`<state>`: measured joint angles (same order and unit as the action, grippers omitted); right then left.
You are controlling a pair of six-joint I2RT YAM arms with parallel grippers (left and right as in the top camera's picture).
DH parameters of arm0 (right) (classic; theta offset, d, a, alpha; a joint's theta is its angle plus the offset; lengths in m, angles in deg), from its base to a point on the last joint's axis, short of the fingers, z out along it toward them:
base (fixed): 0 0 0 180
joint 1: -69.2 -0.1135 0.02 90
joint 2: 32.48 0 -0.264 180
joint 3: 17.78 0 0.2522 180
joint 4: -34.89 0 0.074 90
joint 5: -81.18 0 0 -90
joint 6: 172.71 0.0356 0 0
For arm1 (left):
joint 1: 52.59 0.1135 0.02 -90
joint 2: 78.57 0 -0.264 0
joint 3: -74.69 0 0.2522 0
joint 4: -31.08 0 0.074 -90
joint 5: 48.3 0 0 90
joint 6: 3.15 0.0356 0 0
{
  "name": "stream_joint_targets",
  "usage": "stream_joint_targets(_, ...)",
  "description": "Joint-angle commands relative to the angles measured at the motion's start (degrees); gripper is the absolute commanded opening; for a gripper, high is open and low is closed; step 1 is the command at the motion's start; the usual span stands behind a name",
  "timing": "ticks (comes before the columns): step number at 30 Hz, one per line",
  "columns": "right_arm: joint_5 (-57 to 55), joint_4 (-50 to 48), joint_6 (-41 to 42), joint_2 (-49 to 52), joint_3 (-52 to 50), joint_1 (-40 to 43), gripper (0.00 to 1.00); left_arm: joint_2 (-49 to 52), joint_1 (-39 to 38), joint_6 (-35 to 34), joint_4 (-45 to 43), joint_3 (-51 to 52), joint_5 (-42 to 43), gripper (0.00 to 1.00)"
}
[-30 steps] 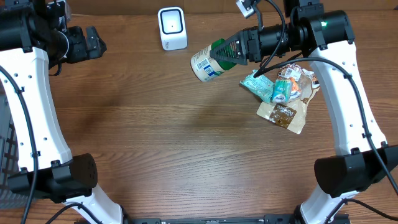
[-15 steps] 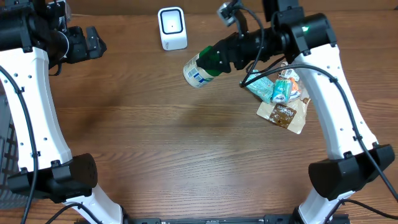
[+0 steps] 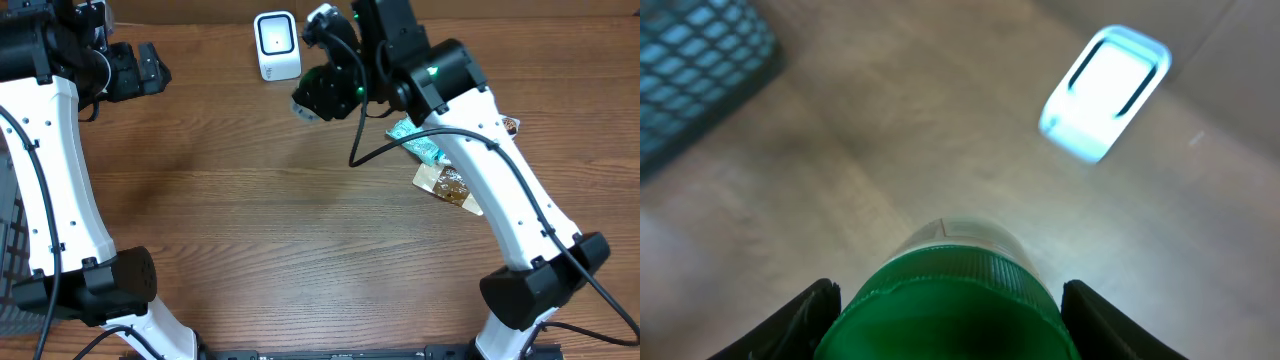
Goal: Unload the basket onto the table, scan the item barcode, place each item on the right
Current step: 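Lift the jar and swing it up toward the scanner, then hold the jar in front of the white scanner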
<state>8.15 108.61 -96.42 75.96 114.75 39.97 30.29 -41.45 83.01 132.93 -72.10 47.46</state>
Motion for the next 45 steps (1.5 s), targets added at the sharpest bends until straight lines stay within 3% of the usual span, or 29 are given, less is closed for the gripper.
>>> stream_joint_targets(1,-6.9,-5.0,-6.7,3.2,1.2,-0.7,0.48,-1.3,0.1,1.3,-0.1,-1.2,-0.4,1.0)
stream_joint_targets(11,-17.4,-32.0,-23.0,13.7,1.2,-0.7,0.56,-1.3,0.1,1.3,-0.1,-1.2,-0.4,1.0)
stream_joint_targets(19,-17.6,-53.9,-36.0,23.3,1.2,-0.6,0.55,-1.3,0.1,1.3,-0.1,-1.2,-0.4,0.99)
stream_joint_targets(26,-19.9,-66.6,-46.7,31.2,1.2,-0.5,0.5,-1.3,0.1,1.3,-0.1,-1.2,-0.4,1.0)
stream_joint_targets(34,-19.8,-75.1,-51.1,35.3,1.2,1.6,0.49,-1.3,0.1,1.3,-0.1,-1.2,-0.4,1.0)
stream_joint_targets(45,-19.7,-74.5,-51.1,35.6,1.2,0.8,0.49,-1.3,0.0,1.3,-0.1,-1.2,-0.4,1.0)
